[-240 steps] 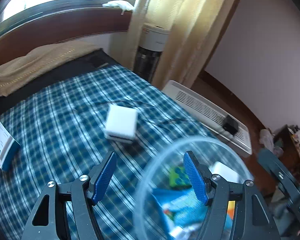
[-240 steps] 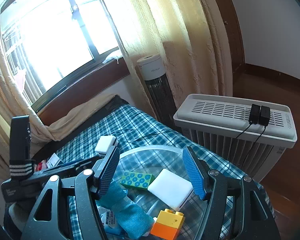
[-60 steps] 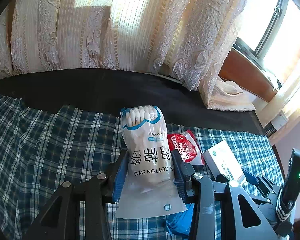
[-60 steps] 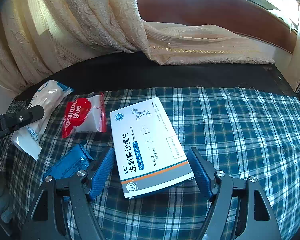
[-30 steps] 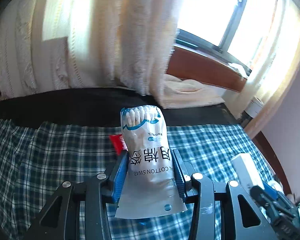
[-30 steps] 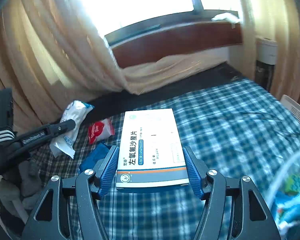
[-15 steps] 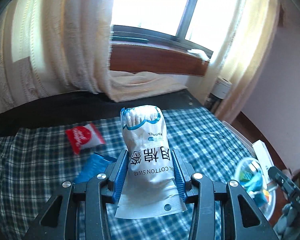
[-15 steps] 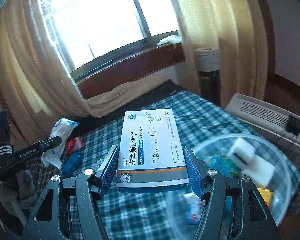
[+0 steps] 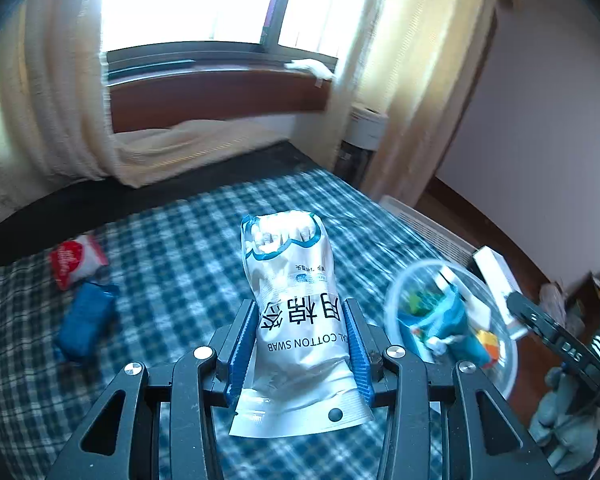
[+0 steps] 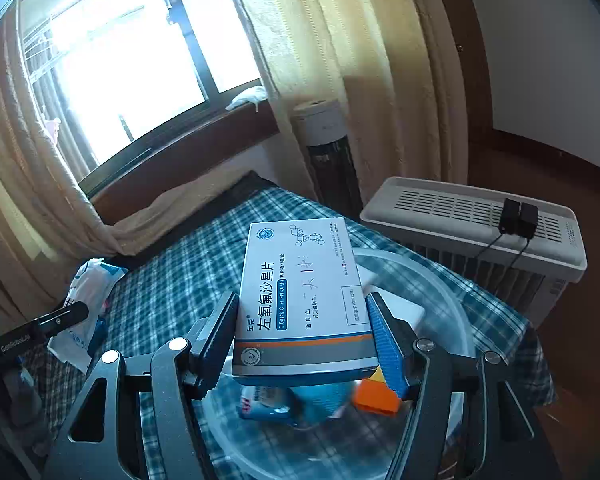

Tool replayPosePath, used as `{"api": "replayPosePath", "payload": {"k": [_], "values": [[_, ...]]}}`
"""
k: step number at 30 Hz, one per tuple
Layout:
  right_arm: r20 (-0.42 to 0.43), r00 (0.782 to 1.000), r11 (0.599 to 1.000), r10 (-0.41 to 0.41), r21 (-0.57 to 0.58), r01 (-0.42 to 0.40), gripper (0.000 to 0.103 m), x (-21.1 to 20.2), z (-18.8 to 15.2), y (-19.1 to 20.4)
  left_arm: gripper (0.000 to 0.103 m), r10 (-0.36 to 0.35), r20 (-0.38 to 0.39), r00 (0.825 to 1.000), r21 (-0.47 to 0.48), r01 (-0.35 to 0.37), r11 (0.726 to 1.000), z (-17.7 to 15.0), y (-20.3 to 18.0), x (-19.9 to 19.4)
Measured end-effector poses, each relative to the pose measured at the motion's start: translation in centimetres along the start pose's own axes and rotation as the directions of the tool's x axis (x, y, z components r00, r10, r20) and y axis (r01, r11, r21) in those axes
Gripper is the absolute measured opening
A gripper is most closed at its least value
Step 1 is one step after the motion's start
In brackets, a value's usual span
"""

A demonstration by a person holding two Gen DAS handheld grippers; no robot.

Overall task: Organize objects
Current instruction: 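Carry the cotton-swab bag and medicine box over the clear bowl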

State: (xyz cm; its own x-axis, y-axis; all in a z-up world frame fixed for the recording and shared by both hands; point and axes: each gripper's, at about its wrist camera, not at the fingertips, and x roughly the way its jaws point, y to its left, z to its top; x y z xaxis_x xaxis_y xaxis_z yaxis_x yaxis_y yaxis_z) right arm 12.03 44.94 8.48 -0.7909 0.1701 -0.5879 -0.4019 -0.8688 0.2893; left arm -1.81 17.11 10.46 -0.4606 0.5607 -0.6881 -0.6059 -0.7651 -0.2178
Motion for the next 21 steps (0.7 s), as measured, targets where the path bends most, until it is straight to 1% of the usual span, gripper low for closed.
{"api": "replayPosePath", "payload": {"k": [4, 9, 21], "values": [[-0.016, 1.000, 1.000, -0.010, 0.001, 0.010, 0.065, 0.3, -0.5, -0.9, 0.045, -0.040, -0.034, 0.999, 0.030, 0.041, 0.999, -0.5, -2.3, 1.0], [-0.037, 0.999, 1.000, -0.007, 0.002, 0.007, 0.065, 0.9, -1.2, -1.9, 0.045, -0.064, -0.073, 0.995, 0.073, 0.069, 0.995, -1.1, -5.2, 2.3], [-0.079, 0.997, 1.000, -0.003, -0.003, 0.003, 0.065, 1.6, -2.6, -3.4, 0.045, -0.114, -0.139, 0.984, 0.114, 0.131, 0.985, -2.2, -9.2, 4.4]]}}
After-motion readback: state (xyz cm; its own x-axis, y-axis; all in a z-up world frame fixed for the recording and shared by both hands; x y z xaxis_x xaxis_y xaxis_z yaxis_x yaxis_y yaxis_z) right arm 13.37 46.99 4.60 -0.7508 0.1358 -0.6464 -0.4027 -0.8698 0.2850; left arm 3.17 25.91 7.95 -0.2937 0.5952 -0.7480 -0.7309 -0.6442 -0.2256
